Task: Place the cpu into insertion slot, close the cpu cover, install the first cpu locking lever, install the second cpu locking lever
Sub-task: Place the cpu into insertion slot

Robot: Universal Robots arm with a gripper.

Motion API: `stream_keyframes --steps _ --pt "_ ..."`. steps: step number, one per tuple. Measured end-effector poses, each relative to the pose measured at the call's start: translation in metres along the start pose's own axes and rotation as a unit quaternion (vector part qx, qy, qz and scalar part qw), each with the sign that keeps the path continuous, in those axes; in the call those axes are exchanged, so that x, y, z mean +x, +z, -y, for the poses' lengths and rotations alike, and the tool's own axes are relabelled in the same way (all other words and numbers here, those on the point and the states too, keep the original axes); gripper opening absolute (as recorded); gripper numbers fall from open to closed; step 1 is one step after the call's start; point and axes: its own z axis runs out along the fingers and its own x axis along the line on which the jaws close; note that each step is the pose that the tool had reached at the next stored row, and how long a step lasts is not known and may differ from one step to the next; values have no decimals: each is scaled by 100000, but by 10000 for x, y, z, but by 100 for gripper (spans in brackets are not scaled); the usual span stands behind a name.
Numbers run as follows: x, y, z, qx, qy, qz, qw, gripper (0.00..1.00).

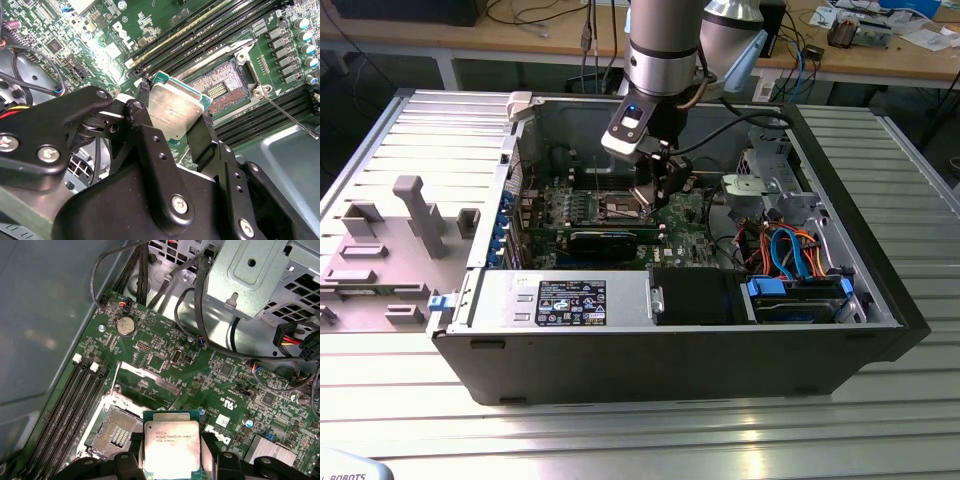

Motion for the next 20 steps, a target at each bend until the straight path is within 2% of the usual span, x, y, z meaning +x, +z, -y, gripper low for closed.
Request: stream_keyframes --steps 10,16,20 --pt "0 2 0 179 1042 325 99994 54" --pt "0 3 0 352 2068 635 99976 54" --pt "0 4 0 398 2434 713 99967 54"
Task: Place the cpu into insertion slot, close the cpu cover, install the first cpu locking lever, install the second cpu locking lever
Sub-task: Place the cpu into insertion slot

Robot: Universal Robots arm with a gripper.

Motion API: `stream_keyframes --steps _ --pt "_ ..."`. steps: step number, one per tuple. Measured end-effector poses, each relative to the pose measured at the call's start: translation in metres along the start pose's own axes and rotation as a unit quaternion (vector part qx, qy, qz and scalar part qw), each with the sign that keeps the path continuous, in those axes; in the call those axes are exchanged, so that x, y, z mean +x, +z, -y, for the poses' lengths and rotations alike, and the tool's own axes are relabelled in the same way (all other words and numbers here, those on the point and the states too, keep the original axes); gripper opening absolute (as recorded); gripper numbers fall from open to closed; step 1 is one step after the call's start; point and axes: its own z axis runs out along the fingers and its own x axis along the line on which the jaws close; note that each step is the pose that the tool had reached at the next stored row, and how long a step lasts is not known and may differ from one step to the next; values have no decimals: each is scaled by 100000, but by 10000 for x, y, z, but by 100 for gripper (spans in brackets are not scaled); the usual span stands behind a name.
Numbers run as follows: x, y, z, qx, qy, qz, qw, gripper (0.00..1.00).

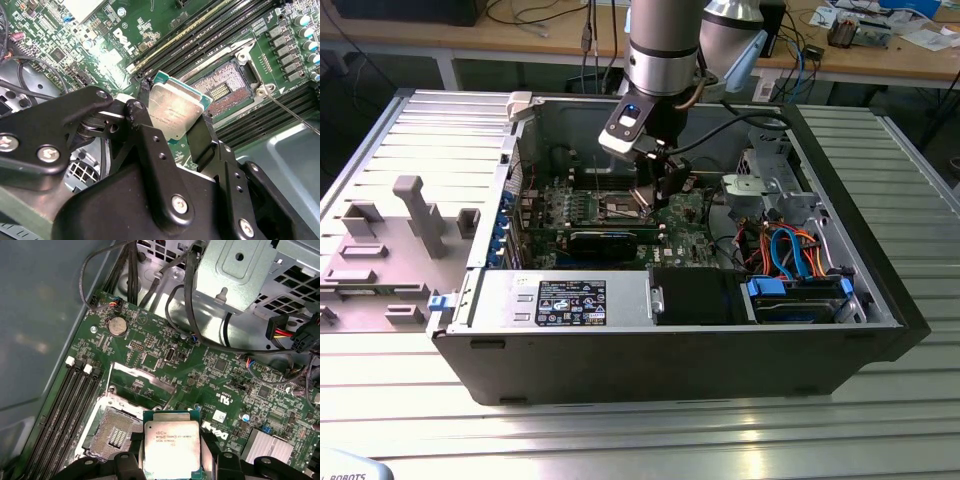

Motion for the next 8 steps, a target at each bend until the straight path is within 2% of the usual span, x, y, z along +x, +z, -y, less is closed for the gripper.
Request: stream_keyframes --steps 8 --pt "0 2 0 108 926 178 99995 54"
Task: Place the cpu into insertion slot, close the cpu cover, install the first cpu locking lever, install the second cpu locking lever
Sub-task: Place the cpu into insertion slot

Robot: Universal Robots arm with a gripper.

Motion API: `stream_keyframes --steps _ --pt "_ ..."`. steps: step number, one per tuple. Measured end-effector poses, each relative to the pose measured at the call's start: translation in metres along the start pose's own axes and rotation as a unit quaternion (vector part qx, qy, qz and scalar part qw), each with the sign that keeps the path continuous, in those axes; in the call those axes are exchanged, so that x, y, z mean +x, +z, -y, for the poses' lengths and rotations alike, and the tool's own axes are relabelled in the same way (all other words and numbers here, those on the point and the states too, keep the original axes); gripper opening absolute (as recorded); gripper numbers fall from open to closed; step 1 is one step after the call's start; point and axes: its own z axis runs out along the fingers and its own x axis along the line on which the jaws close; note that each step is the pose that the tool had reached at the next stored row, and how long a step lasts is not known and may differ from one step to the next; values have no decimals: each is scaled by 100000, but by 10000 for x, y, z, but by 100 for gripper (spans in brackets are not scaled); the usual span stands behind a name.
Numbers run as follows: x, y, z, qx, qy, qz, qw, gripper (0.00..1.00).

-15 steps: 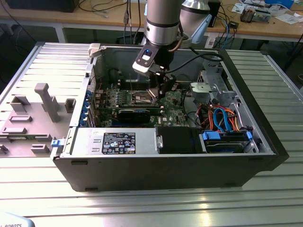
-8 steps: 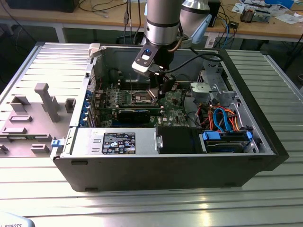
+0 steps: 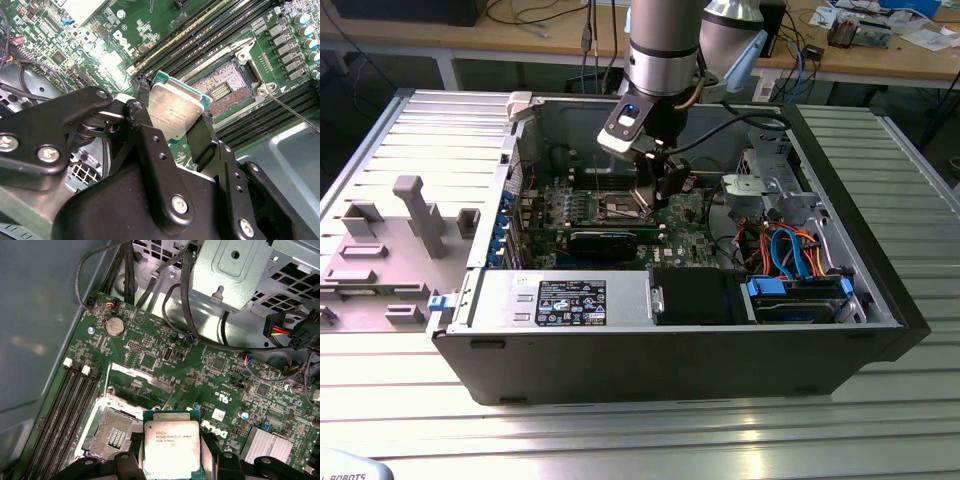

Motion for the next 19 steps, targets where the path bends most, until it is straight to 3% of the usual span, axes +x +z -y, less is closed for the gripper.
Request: stream_keyframes --steps 19 --pt "0 3 0 220 1747 362 99984 54"
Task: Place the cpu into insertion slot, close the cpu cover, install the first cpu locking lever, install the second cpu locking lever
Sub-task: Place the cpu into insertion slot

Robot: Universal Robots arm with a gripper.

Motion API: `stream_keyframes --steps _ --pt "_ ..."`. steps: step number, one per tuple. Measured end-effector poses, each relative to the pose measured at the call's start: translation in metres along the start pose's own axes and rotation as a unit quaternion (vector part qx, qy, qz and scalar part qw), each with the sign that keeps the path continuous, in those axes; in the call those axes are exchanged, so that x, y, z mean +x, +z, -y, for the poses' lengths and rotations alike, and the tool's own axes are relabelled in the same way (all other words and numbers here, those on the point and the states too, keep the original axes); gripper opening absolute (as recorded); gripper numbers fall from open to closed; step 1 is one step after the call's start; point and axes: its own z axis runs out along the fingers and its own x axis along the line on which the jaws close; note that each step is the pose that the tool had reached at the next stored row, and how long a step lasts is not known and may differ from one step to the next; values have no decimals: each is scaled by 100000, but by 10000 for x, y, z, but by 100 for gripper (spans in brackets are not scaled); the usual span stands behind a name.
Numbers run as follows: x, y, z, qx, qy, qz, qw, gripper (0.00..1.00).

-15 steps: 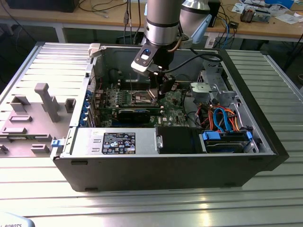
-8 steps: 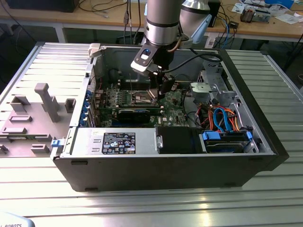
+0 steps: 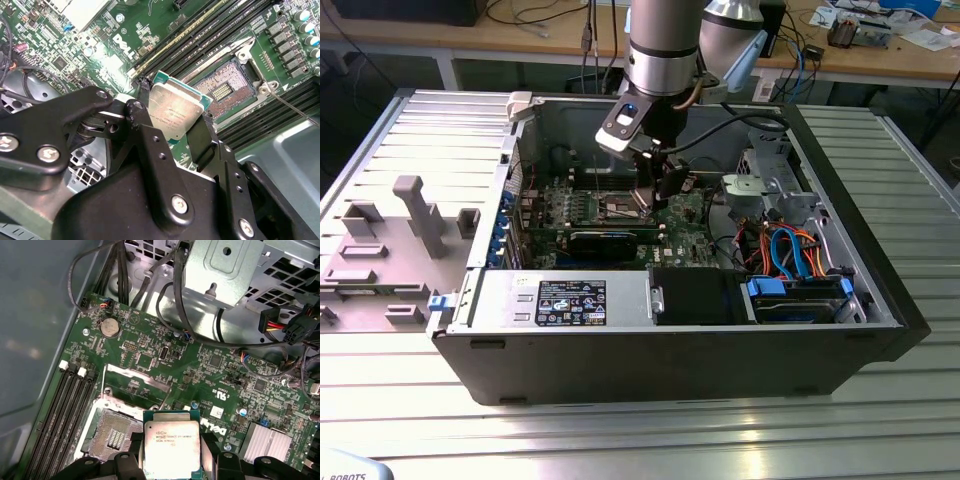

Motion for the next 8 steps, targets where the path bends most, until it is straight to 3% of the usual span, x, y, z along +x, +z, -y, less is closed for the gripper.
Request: stream_keyframes --steps 8 --pt "0 2 0 110 916 183 99996 54"
